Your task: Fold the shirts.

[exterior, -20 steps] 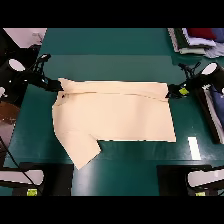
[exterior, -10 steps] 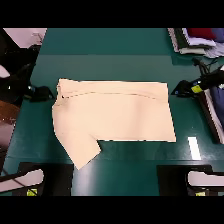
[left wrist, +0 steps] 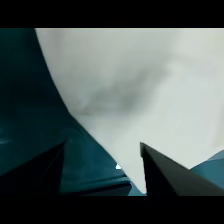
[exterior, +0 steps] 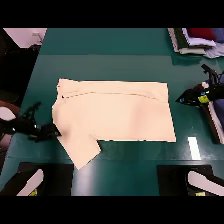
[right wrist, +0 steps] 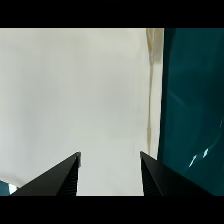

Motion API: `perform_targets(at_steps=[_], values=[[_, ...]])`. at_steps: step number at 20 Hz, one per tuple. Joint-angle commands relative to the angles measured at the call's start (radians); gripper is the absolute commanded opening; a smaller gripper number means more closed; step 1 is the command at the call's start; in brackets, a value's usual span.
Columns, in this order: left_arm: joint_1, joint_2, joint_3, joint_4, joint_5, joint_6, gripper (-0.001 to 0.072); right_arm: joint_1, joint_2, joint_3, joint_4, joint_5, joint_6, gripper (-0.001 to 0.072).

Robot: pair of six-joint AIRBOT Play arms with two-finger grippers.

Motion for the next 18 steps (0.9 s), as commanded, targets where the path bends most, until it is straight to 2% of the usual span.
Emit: perform_targets(at_steps=[1, 13, 14, 15, 16, 17, 18], values=[[0.001, 0.049, -0.095, -0.053, -0.005, -0.008, 0.0538, -0.002, 0.022, -0.010, 0.001, 0.004, -0.009, 0.0436], [0.001, 0.048, -0.189, -0.166, 0.138, -0.009, 0.0535, -0.002, 0.022, -0.006, 0.002, 0.019, -0.010, 0.0436], [0.001, 0.048, -0.189, -0.192, 0.142, -0.008, 0.0343, -0.002, 0.022, -0.006, 0.002, 0.032, -0.010, 0.0436], [0.001, 0.048, -0.189, -0.208, 0.145, -0.005, 0.0109, -0.004, 0.022, -0.006, -0.002, 0.050, -0.014, 0.0436], [0.001, 0.048, -0.189, -0.225, 0.145, 0.010, 0.0057, -0.015, 0.022, -0.006, -0.002, 0.076, -0.032, 0.0429], [0.001, 0.049, -0.189, -0.245, 0.141, 0.020, 0.0055, -0.027, 0.022, -0.008, -0.010, 0.104, -0.056, 0.0373], [0.001, 0.049, -0.189, -0.267, 0.134, 0.031, 0.0025, -0.042, 0.023, -0.018, -0.010, 0.129, -0.065, 0.0355]])
